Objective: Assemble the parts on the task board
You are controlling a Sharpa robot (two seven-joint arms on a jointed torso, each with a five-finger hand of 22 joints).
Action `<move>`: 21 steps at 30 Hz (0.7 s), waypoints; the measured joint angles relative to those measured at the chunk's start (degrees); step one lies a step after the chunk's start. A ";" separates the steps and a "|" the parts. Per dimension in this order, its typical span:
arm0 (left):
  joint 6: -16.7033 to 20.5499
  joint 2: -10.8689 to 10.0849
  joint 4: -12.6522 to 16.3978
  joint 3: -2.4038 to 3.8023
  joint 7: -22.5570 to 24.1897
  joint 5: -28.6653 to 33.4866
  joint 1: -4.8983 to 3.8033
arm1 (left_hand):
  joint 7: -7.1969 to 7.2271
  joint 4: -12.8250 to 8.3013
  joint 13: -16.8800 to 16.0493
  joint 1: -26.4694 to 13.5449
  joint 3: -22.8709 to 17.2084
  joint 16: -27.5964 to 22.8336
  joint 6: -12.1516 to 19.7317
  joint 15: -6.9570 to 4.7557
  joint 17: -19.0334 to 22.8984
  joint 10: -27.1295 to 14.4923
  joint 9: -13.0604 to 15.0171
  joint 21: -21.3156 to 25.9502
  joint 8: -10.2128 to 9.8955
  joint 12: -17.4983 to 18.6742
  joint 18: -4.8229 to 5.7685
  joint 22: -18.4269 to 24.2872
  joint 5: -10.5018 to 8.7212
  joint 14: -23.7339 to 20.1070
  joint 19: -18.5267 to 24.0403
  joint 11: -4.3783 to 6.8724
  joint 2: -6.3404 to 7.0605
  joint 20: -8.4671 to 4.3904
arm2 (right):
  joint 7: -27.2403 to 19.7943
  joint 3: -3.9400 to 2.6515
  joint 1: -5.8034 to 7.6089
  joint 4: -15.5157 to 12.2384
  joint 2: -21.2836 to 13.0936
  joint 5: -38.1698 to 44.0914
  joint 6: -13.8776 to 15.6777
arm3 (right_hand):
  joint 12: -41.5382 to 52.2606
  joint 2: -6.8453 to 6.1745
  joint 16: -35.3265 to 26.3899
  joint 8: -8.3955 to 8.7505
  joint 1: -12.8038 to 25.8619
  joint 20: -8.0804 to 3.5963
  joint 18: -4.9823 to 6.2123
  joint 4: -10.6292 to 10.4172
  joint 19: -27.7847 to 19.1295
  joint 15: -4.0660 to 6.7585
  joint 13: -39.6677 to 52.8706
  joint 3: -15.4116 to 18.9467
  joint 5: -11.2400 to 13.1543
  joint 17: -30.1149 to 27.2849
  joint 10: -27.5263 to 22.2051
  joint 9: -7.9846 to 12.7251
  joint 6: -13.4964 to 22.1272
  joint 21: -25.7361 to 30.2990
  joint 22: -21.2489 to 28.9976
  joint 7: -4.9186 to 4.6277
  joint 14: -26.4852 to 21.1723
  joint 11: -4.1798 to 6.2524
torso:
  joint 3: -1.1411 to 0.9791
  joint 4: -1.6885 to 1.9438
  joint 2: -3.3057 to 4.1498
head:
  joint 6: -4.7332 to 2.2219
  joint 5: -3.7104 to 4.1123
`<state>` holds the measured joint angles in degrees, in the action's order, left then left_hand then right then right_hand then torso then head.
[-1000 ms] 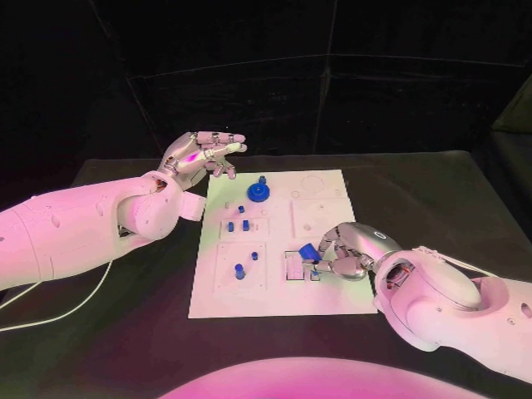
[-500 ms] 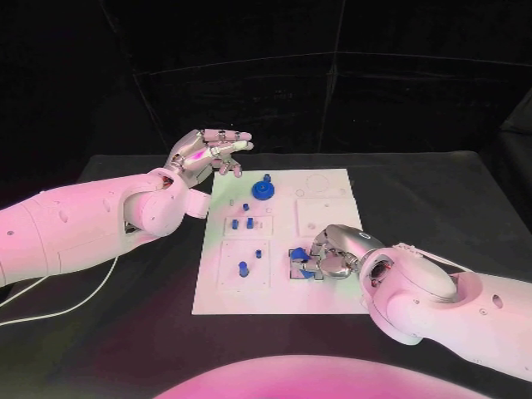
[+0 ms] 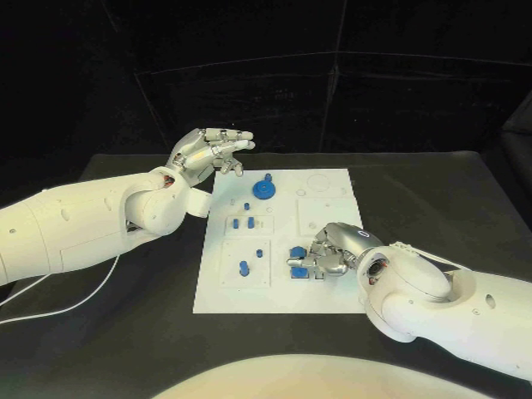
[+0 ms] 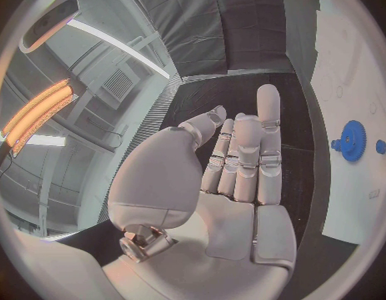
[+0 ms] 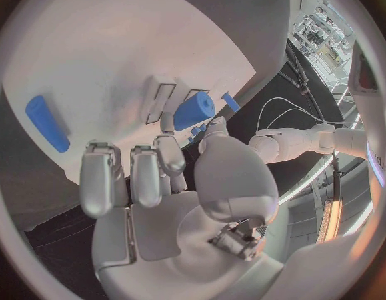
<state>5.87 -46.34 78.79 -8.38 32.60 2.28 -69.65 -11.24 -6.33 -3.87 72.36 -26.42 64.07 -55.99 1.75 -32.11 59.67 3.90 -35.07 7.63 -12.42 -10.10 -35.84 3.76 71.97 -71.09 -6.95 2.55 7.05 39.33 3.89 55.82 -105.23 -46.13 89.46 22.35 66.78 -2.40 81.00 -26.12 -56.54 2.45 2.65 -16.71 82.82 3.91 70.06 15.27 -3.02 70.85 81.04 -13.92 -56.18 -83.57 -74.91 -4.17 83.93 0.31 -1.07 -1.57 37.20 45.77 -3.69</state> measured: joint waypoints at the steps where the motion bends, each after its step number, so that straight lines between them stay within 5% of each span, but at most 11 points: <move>1: 0.00 -0.01 0.00 0.00 0.00 0.00 0.00 | 0.00 0.00 0.00 0.00 0.00 0.00 0.00 0.00 0.00 0.00 0.00 0.00 0.00 0.00 0.00 0.00 0.00 0.00 0.00 0.00 0.00 0.00 | 0.07 0.00 0.00 -0.02 -0.01 0.22 0.02 | -0.39 -1.10 0.00 0.22 1.10 0.00 0.00 -0.08 0.00 0.00 -0.23 -1.20 0.00 -0.10 -0.20 0.00 0.14 0.01 0.00 -0.14 0.00 -0.21 | 0.00 -0.01 0.00 | 0.00 -0.01; 4: 0.00 -0.07 0.00 0.00 -0.01 0.00 0.00 | 0.00 0.00 0.00 0.00 0.00 0.00 0.00 0.00 0.00 0.00 0.00 0.00 0.00 0.00 0.00 0.00 0.00 0.00 0.00 0.00 0.00 0.00 | 0.19 0.00 0.00 -0.37 -0.23 0.70 0.05 | -0.73 -2.52 0.00 0.38 2.52 0.00 0.00 -0.21 0.00 0.00 -0.44 -3.27 0.00 -0.11 -0.20 0.00 0.14 0.01 0.00 -0.14 0.00 -0.21 | -0.01 -0.05 -0.01 | 0.00 -0.03; 10: 0.00 -0.11 -0.04 0.00 -0.02 0.00 0.00 | 0.00 0.00 0.00 0.00 0.00 0.00 0.00 0.00 0.00 0.00 0.00 0.00 -0.01 0.00 0.00 -0.01 0.00 0.00 0.00 0.00 0.00 0.00 | 0.13 0.00 -0.01 -1.83 -1.15 1.52 0.12 | -0.73 -2.55 0.00 0.38 2.55 0.00 0.00 -0.21 0.00 0.00 -0.22 -4.83 0.00 0.35 -0.20 0.01 0.14 0.01 0.00 -0.14 0.00 -0.20 | -0.06 -0.15 -0.01 | -0.03 -0.03; 16: -0.01 -0.09 -0.11 0.00 -0.03 0.00 0.00 | 0.00 0.00 0.00 0.00 0.00 0.00 0.00 0.00 0.00 0.00 0.00 0.00 -0.01 0.00 0.00 -0.01 0.00 0.00 0.00 0.00 0.00 0.00 | -0.53 0.01 -0.02 -2.90 -2.61 1.99 0.32 | -0.73 -0.25 0.00 0.38 -2.45 0.00 0.00 0.48 0.00 0.00 0.16 -6.62 -1.39 0.62 -0.20 0.03 0.14 0.01 0.00 -0.14 0.00 -0.21 | -0.08 -0.18 -0.03 | -0.09 0.18; 21: -0.03 -0.05 -0.18 0.00 -0.04 0.00 0.00 | 0.00 0.00 0.00 0.00 0.00 0.00 0.00 0.00 -0.01 0.00 0.00 0.00 -0.01 0.00 0.00 -0.01 0.00 0.00 0.00 0.00 0.00 0.00 | -2.26 0.01 -0.02 -4.14 -5.42 1.97 1.32 | -1.03 1.02 -0.21 1.44 -10.23 0.00 0.00 1.64 0.00 -0.01 0.20 -7.21 -5.11 0.42 -0.20 0.34 0.90 0.01 0.00 -0.47 0.00 -0.21 | -0.08 -0.18 -0.05 | -0.35 0.42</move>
<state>5.84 -46.40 78.61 -8.38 32.56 2.28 -69.64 -11.24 -6.33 -3.87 72.36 -26.42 64.08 -55.99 1.75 -32.11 59.67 3.91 -35.07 7.62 -12.42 -10.10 -35.85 3.76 71.97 -71.09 -6.96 2.55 7.05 37.07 3.89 55.81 -109.37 -51.55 91.43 23.67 65.75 -1.38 80.79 -24.67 -66.77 2.45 2.65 -15.07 82.82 3.90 70.27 8.05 -8.13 71.27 80.85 -13.58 -55.28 -83.57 -74.91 -4.63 83.93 0.10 -1.15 -1.75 37.15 45.43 -3.27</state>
